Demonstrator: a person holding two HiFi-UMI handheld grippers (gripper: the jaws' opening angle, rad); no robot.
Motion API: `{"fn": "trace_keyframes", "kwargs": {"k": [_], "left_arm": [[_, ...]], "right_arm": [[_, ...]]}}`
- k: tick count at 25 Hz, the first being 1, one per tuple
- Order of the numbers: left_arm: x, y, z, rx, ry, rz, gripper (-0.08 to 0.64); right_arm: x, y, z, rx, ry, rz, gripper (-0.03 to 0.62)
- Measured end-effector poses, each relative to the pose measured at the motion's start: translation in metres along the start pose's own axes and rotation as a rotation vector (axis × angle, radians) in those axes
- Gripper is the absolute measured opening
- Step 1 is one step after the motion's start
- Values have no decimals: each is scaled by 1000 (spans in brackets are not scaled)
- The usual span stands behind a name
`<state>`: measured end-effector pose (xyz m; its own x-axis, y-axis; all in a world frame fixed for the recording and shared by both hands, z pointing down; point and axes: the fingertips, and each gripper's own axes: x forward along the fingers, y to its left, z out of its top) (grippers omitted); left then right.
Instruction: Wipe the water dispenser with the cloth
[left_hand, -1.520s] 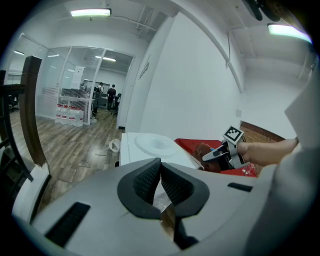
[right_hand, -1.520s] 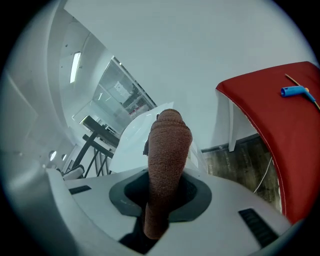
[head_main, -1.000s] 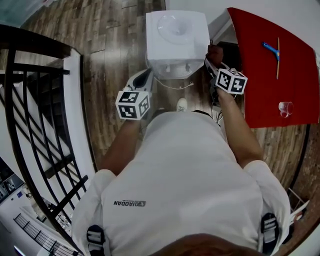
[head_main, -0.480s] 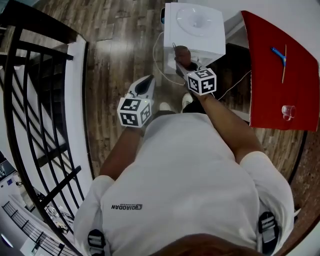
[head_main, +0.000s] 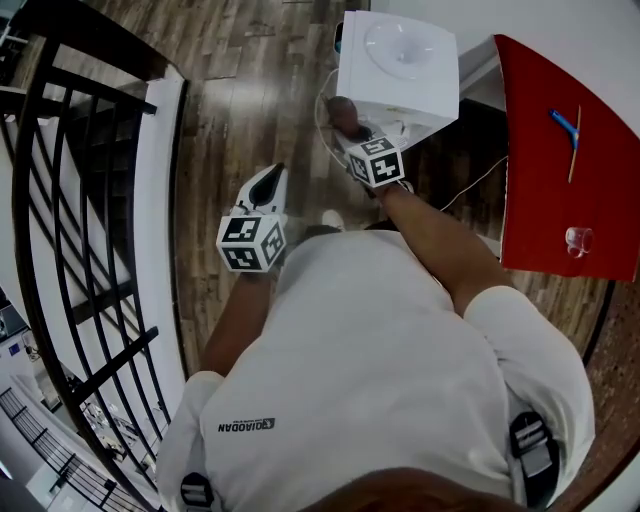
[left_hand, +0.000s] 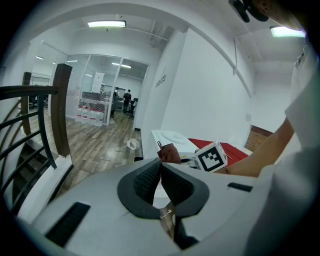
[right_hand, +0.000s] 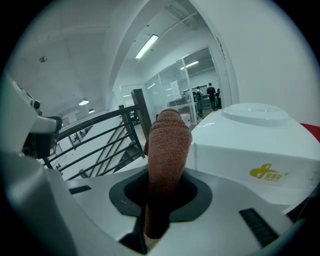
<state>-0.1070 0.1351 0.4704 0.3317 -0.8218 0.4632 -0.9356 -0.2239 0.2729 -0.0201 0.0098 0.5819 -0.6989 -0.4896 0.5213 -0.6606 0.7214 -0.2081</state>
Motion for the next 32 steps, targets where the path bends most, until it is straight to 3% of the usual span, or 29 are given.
{"fn": "trace_keyframes", "kwargs": {"k": [7,24,32], "left_arm": [[11,-6,-5,-1,14,-6,0],[52,-67,11,106,41,-192,0],[59,-78,9,124,58,-225,0]], "right_arm": [[-10,-21,-11,-17,6,-50,71],[-78,-85,-35,54,-17,-224,71],[-109,-120,-49,110,-25,-320,71]]}}
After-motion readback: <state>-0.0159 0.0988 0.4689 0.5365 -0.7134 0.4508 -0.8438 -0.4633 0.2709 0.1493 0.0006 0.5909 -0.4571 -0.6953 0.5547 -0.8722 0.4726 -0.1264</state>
